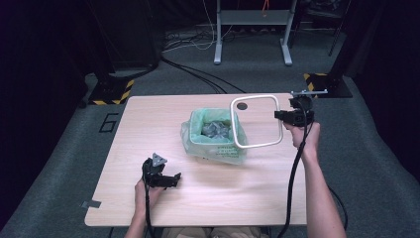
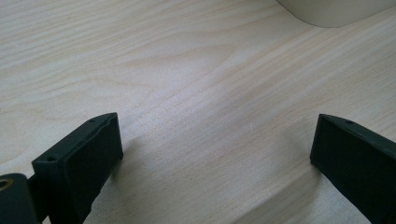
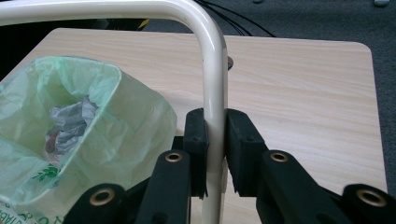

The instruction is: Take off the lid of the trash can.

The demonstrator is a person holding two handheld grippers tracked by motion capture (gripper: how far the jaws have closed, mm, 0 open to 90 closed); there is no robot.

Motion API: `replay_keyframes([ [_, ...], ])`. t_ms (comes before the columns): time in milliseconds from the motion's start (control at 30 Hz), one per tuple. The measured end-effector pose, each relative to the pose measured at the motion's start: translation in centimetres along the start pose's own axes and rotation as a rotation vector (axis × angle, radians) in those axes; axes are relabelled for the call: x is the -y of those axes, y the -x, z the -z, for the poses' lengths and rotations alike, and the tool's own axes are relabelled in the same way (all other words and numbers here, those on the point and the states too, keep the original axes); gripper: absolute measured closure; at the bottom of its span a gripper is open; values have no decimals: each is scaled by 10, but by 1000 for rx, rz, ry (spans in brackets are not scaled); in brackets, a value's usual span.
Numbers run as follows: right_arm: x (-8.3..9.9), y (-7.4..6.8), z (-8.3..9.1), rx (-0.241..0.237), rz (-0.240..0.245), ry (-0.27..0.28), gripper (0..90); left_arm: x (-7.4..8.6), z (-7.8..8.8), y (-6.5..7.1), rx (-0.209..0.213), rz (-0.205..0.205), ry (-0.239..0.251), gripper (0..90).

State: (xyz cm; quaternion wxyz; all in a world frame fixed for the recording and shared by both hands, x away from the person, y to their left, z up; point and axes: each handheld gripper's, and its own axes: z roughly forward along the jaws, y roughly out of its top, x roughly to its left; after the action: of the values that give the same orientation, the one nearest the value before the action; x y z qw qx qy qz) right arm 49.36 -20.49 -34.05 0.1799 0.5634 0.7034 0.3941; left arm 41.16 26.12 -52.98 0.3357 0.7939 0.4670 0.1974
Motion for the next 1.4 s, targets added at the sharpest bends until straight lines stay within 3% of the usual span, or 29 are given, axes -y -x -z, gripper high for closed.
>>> replay_keyframes([
  [200, 3, 7, 2, 15, -9, 2, 791, 0, 1, 0, -1, -12, -1, 34],
  [500, 9, 17, 2, 28, -27, -3, 791, 0, 1, 0, -4, 5, 9, 60],
  [1400, 31, 46, -15, 86, -64, -61, 790, 1, 1, 0, -9, 12, 18, 79],
])
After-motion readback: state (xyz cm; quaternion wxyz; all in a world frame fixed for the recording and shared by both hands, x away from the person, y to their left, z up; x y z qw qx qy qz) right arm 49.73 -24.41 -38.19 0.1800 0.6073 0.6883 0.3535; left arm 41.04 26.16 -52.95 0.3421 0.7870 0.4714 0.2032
